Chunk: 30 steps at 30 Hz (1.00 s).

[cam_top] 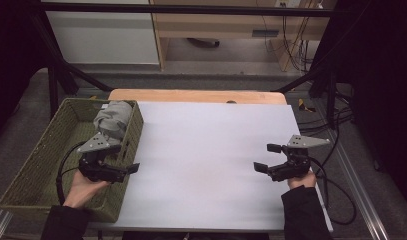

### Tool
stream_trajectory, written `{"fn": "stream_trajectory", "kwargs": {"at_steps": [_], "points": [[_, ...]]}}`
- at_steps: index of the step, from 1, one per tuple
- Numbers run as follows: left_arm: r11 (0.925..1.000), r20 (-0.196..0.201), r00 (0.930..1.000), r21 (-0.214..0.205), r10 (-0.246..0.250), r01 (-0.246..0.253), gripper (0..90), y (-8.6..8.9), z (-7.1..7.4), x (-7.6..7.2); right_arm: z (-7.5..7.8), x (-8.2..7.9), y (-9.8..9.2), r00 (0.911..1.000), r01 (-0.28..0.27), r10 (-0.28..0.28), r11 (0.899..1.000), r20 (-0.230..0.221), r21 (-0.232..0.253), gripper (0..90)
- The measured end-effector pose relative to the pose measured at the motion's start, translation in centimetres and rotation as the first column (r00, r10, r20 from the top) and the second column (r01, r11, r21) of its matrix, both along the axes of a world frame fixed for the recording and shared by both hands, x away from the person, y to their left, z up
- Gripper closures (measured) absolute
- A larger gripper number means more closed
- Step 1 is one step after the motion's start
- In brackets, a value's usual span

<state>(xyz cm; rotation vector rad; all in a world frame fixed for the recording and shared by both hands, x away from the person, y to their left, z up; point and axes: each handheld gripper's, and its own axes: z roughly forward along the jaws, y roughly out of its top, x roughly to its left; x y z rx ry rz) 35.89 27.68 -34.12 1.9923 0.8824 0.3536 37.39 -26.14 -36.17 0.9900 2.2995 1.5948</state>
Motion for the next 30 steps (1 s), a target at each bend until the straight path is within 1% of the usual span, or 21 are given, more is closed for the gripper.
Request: {"fn": "stream_trajectory", "kwargs": {"at_steps": [6, 19, 30], "points": [[1.0000, 0.003, 1.0000, 0.006, 0.003, -0.003, 3.9, 0.06, 0.18, -0.03, -0.05, 0.04, 0.01, 1.0000, -0.002, 0.002, 1.000, 0.000, -0.002, 3.8], [0.9999, -0.011, 0.9999, 0.014, 0.003, -0.003, 3.9, 0.17, 0.37, 0.05, -0.08, 0.06, -0.01, 1.0000, -0.001, 0.001, 1.000, -0.001, -0.005, 3.8], [0.9996, -0.015, 0.9997, 0.021, 0.019, -0.019, 3.9, 0.50, 0.71, 0.09, -0.19, 0.12, 0.08, 1.0000, -0.005, 0.005, 1.000, -0.003, -0.007, 3.8]]}}
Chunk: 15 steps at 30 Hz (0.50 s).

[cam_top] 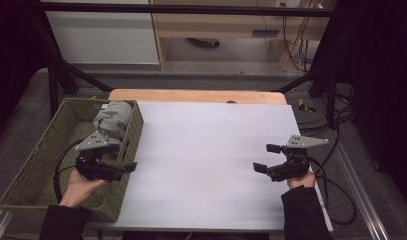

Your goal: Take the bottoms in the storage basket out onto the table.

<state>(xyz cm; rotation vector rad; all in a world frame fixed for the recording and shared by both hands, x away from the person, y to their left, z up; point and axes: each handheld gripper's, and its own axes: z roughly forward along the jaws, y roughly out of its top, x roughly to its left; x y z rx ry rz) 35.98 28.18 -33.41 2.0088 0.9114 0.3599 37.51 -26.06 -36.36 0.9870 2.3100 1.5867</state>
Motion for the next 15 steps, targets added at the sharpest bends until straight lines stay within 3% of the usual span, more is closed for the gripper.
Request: {"fn": "stream_trajectory", "kwargs": {"at_steps": [15], "points": [[0.9998, -0.005, 0.9998, 0.001, 0.020, -0.020, 3.6, 0.77, 0.60, 0.02, -0.05, 0.00, -0.06, 1.0000, 0.000, 0.000, 1.000, -0.001, -0.003, 3.8]]}}
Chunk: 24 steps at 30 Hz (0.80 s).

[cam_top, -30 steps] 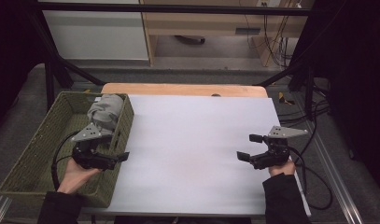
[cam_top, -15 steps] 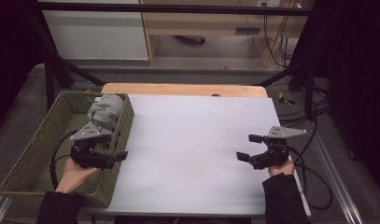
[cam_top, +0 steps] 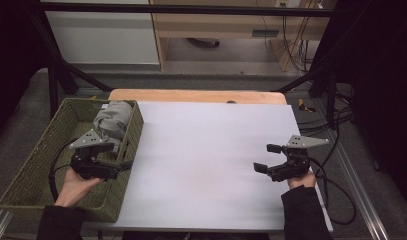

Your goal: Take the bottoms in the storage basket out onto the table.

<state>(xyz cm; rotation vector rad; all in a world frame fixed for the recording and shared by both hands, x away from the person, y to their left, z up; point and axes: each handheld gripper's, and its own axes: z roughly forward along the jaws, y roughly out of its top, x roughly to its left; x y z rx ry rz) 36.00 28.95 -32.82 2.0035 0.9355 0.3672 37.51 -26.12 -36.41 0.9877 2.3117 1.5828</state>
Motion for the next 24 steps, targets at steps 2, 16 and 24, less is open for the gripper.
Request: {"fn": "stream_trajectory", "kwargs": {"at_steps": [2, 16, 24], "points": [[1.0000, 0.000, 1.0000, 0.002, 0.002, -0.002, 3.6, 0.1, 0.1, 0.1, 0.0, 0.0, 0.1, 1.0000, -0.001, 0.001, 1.000, -0.004, -0.003, 3.8], [0.9994, -0.003, 0.9995, 0.008, 0.033, -0.033, 3.4, 1.2, 0.8, 0.3, -0.2, 0.1, 0.2, 1.0000, -0.006, 0.006, 1.000, -0.007, -0.012, 3.9], [0.9986, -0.008, 0.9988, 0.020, 0.048, -0.048, 3.3, 1.9, 1.0, 0.4, -0.3, 0.1, 0.3, 0.9999, -0.005, 0.005, 1.000, -0.009, -0.015, 3.9]]}}
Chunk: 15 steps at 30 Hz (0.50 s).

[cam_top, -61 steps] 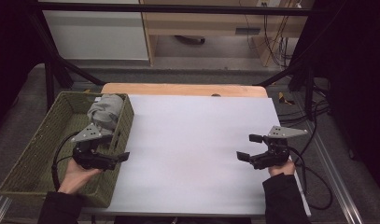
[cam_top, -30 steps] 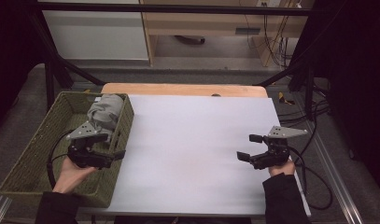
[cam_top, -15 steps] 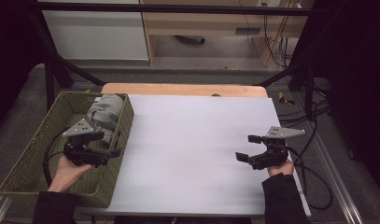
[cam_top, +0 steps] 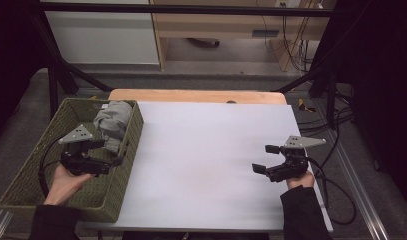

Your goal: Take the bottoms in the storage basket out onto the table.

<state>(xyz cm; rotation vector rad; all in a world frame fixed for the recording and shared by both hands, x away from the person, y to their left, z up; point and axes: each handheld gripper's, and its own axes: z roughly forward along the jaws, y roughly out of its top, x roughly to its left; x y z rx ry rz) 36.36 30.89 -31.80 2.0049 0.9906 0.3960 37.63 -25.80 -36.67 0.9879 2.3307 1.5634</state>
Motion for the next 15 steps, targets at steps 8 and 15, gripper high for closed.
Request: {"fn": "stream_trajectory", "kwargs": {"at_steps": [8, 15], "points": [[0.9998, -0.005, 0.9998, 0.006, 0.018, -0.018, 3.1, 0.7, 0.3, 0.2, 0.0, 0.0, 0.0, 1.0000, -0.001, 0.001, 1.000, -0.002, -0.003, 3.9], [0.9991, -0.003, 0.9992, 0.018, 0.039, -0.039, 2.8, 1.4, 0.9, 0.2, -0.1, 0.0, 0.0, 1.0000, 0.000, 0.000, 1.000, -0.002, -0.004, 4.0]]}}
